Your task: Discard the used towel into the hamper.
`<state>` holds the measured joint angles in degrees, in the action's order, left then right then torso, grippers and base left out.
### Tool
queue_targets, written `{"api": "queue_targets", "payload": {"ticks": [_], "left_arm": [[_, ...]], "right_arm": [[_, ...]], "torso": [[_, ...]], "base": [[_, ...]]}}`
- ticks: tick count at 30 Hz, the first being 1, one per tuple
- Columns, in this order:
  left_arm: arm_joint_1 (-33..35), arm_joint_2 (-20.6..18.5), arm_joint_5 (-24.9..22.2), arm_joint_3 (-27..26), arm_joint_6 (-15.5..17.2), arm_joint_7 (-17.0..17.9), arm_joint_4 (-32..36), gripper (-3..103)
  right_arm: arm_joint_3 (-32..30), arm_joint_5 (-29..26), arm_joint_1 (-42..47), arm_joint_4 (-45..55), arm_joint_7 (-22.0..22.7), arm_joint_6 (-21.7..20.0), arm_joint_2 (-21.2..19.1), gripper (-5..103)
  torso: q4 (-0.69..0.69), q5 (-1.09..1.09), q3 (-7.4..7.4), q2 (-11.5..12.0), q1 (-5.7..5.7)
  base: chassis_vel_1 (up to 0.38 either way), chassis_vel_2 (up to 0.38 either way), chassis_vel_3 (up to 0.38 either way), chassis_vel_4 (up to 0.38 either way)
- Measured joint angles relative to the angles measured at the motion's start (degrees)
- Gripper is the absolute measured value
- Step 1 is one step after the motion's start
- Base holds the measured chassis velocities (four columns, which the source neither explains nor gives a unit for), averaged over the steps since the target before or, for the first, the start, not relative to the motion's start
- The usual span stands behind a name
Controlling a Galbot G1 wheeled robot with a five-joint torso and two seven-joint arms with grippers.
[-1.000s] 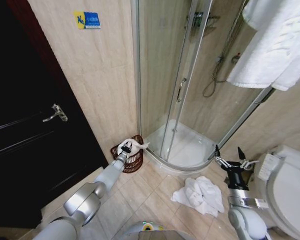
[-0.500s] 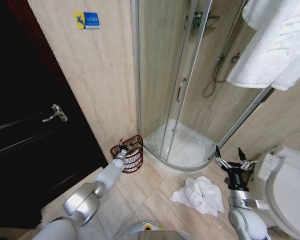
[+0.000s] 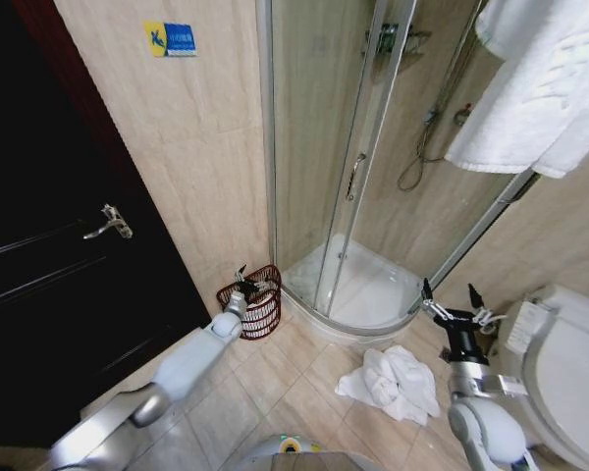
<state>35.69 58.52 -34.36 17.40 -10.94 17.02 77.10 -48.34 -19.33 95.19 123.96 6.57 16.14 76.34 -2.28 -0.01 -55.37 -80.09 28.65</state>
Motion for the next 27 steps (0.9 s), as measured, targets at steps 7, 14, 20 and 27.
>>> {"api": "queue_targets", "payload": {"ticks": [7,14,20,27], "left_arm": [[2.81,-6.94,-6.54,-6.86,5.53,2.88,15.58,100],[9.68,-13.54,-12.28,-18.50,10.35,0.66,30.88,100],[15.93,-15.31,-13.15,-27.80,13.83,4.34,38.90,100],[28.92,-12.49,-10.03,-40.71,15.54,4.31,43.77,100]], "right_arm": [[-0.39,2.50,0.05,4.34,4.13,-3.85,-0.22,100],[-0.40,2.77,0.83,9.88,4.49,-6.13,-0.79,100],[-0.26,1.80,1.98,14.86,0.73,-7.26,-1.10,100],[-0.97,-0.07,2.32,15.59,-0.91,-5.73,-0.20,100]], "torso": [[0.02,0.00,0.00,0.00,0.01],[0.01,0.00,0.00,0.00,0.00],[0.05,-0.01,0.00,0.00,0.00],[0.01,-0.01,0.00,0.00,0.01]], "base": [[0.000,0.000,0.000,0.000],[0.000,0.000,0.000,0.000],[0.000,0.000,0.000,0.000],[0.000,0.000,0.000,0.000]]}}
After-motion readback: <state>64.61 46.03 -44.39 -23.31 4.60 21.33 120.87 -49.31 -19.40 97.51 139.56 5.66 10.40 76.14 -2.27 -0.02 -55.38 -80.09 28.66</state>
